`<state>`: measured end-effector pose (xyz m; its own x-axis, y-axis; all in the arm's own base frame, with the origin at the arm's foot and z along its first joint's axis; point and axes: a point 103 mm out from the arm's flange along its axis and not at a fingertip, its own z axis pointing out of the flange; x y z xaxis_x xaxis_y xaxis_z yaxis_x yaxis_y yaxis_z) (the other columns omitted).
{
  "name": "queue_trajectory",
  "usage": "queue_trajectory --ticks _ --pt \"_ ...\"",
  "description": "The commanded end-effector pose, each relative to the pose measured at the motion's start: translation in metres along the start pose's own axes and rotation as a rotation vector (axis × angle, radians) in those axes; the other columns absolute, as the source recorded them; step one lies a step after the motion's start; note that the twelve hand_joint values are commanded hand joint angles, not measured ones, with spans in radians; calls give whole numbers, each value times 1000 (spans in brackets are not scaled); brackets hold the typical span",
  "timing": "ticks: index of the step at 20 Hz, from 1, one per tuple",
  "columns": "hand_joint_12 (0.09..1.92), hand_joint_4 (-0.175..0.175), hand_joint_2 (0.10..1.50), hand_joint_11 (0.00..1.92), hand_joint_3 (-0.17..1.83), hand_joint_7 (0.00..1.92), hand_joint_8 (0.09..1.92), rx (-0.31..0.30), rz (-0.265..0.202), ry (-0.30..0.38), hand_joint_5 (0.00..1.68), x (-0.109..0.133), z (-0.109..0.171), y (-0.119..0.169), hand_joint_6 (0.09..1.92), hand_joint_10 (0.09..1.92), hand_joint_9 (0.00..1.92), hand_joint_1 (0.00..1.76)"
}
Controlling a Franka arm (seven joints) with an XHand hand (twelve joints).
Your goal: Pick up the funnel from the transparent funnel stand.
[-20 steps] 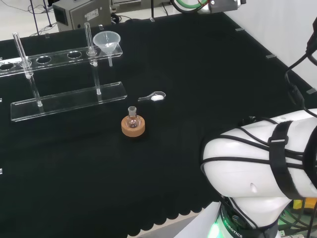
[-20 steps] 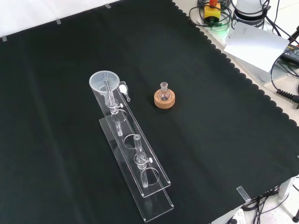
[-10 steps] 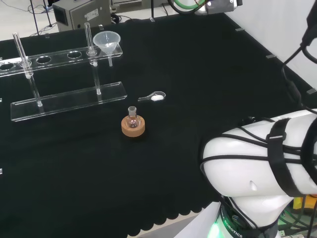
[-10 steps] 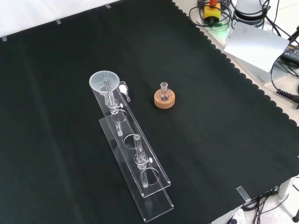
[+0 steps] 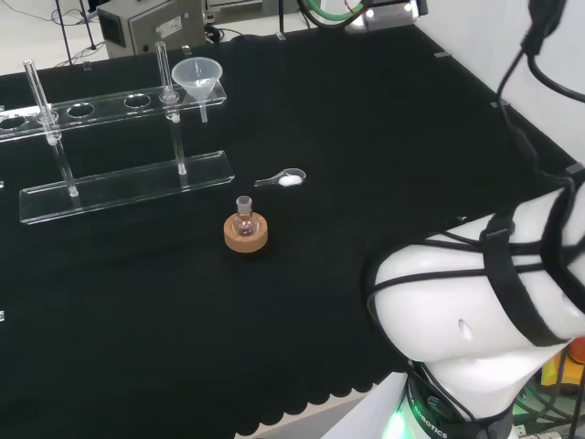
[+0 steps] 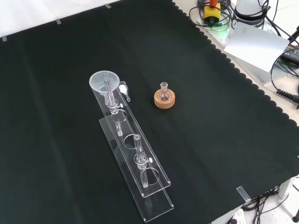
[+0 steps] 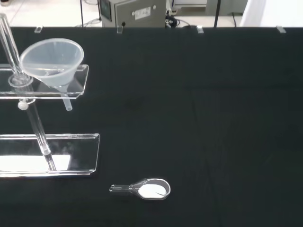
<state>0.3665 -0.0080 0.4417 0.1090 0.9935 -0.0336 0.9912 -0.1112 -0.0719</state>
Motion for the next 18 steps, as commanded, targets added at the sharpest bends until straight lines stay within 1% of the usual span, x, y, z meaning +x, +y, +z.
queue_trajectory --ticks 1,4,6,7,9,12,18 --pt "1352 27 1190 78 400 72 528 27 -50 -4 217 9 29 95 87 607 236 0" --pt "1353 27 1187 78 397 73 527 62 -70 -9 214 16 36 124 87 606 236 0" --pt "1354 27 1185 78 395 74 527 93 -81 -25 213 24 46 141 87 606 236 0" --pt "1355 26 1185 78 394 75 527 105 -79 -20 212 25 51 149 87 606 236 0" --pt "1356 26 1183 77 392 76 527 125 -89 -26 211 35 62 162 87 606 237 0" --pt "1358 25 1178 77 387 79 527 144 -116 -27 208 49 81 175 87 606 241 0" --pt "1361 23 1172 76 382 84 528 195 -132 -25 203 63 111 192 87 606 243 0"
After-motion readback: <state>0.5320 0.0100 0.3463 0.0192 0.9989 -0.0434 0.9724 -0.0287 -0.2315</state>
